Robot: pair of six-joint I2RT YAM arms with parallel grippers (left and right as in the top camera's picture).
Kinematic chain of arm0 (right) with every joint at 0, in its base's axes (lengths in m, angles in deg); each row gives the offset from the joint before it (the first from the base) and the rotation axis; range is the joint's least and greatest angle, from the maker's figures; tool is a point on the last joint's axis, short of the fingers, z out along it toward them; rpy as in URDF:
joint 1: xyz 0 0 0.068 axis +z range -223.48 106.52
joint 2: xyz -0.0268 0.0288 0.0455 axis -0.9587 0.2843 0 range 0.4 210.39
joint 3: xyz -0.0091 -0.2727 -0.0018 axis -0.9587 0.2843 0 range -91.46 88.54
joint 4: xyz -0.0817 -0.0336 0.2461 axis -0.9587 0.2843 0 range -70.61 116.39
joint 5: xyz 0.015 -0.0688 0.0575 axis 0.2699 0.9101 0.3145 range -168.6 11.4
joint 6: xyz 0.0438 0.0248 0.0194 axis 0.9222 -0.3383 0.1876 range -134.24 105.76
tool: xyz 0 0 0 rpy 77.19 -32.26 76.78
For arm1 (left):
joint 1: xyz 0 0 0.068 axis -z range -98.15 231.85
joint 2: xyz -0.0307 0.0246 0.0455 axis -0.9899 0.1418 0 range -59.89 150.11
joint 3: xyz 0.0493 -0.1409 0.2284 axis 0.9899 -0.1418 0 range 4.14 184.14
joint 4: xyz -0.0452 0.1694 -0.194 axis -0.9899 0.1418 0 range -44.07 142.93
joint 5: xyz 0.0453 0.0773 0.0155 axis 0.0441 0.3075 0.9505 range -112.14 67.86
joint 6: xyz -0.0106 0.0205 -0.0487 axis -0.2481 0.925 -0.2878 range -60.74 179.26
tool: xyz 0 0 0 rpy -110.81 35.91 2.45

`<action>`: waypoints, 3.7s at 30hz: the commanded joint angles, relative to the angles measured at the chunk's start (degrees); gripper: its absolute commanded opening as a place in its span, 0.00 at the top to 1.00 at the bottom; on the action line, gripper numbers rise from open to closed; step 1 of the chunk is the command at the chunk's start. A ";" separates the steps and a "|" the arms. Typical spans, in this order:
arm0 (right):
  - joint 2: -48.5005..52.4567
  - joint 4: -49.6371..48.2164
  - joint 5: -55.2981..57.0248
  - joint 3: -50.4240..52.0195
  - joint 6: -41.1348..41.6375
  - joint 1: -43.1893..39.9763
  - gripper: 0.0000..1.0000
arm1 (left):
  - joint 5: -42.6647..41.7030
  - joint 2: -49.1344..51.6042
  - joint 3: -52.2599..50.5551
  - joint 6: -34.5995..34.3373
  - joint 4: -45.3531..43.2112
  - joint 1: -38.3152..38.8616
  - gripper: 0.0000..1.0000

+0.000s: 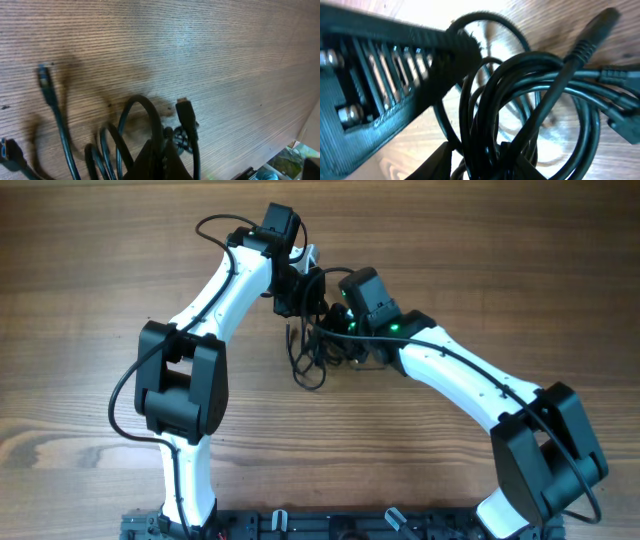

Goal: Untangle cables

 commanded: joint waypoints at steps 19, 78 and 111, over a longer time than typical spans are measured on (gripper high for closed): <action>0.74 4.28 0.70 -0.57 6.64 -6.12 0.62 | -0.66 -0.31 -0.15 0.94 0.59 0.15 0.96; -2.82 -1.86 4.70 2.25 12.61 4.04 0.96 | -0.48 -0.31 -0.15 0.92 0.59 0.15 0.96; -2.82 -3.52 -4.72 2.25 -11.72 -5.99 0.96 | 6.14 -0.31 -0.15 2.38 7.69 0.52 0.62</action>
